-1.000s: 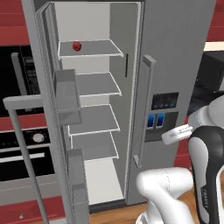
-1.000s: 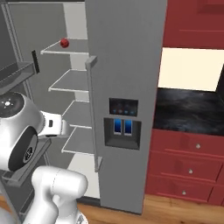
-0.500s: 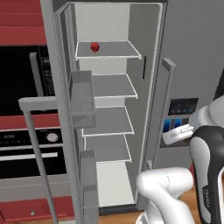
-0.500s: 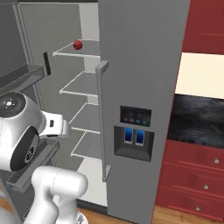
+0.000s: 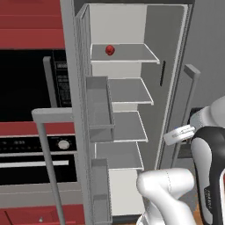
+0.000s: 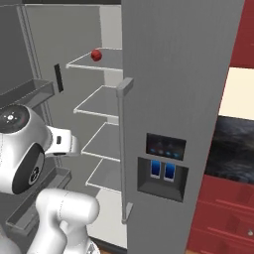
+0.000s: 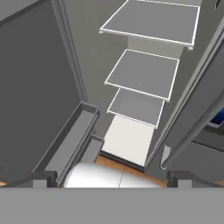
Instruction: Place one bell pepper and one fish in each tupperware on the nearby counter, to pack two identical lunches.
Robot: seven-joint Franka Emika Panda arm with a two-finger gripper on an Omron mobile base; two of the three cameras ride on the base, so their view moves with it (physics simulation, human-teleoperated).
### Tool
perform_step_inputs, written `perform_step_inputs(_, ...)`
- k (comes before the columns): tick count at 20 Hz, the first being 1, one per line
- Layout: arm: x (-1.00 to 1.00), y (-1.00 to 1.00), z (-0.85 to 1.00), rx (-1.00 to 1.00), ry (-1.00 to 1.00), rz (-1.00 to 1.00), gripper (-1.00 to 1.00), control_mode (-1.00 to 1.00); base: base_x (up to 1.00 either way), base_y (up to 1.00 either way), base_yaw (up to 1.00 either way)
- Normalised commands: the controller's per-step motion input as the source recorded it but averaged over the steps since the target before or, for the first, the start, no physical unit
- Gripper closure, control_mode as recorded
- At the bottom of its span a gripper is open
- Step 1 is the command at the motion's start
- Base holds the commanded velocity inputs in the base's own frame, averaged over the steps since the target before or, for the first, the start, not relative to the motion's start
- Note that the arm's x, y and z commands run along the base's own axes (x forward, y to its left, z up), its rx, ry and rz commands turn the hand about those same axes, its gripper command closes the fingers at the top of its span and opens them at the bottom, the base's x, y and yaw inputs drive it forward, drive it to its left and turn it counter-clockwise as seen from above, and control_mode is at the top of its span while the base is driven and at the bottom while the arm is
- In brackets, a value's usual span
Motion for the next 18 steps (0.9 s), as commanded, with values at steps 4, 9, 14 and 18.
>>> perform_step_inputs(4, 0.00, 0.00, 0.00, 0.00, 0.00, 0.00, -1.00, 1.00, 0.33, 0.25, 0.10)
perform_step_inputs(9, 0.13, -0.04, -0.01, -0.01, 0.00, 0.00, -1.00, -1.00, 0.00, -0.02, 0.00)
perform_step_inputs(14, 0.52, 0.00, 0.19, 0.00, -0.15, 0.00, -1.00, -1.00, 0.00, 0.00, 0.00)
perform_step_inputs(18, 0.32, 0.02, 0.62, 0.00, -0.20, 0.00, -1.00, -1.00, 0.00, 0.00, 0.00)
